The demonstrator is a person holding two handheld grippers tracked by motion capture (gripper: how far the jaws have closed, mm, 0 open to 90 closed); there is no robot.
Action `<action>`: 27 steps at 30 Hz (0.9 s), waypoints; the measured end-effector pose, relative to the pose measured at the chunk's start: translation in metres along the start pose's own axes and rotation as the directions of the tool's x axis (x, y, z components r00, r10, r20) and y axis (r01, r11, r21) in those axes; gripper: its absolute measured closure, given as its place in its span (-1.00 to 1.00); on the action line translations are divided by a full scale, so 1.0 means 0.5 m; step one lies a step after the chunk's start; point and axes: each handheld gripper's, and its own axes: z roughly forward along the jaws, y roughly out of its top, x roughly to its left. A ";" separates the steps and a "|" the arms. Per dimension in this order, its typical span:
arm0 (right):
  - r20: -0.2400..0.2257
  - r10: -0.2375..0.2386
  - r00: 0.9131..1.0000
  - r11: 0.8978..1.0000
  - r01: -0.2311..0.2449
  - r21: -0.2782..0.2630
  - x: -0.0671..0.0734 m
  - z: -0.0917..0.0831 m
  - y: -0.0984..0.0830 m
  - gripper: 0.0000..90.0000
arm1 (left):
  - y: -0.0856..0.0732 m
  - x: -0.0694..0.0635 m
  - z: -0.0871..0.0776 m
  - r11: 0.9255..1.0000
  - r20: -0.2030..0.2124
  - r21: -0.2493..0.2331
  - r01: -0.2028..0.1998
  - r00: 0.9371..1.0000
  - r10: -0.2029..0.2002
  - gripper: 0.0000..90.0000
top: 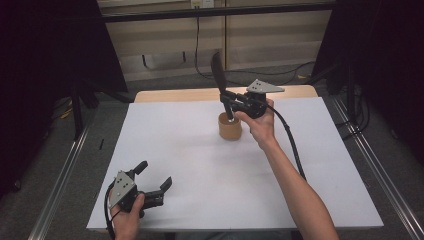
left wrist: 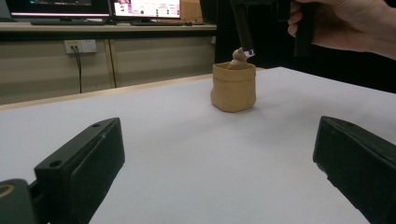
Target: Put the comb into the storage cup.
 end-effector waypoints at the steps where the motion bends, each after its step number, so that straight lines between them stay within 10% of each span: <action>1: -0.001 0.003 1.000 1.000 -0.003 0.003 -0.001 0.002 -0.003 0.61 | 0.000 0.000 0.001 1.000 0.001 0.000 0.000 1.000 0.000 -0.95; 27: 0.017 -0.002 1.000 0.999 0.001 0.035 -0.018 0.036 -0.052 0.61 | -0.001 0.001 0.002 1.000 0.009 0.004 0.001 1.000 -0.001 -0.95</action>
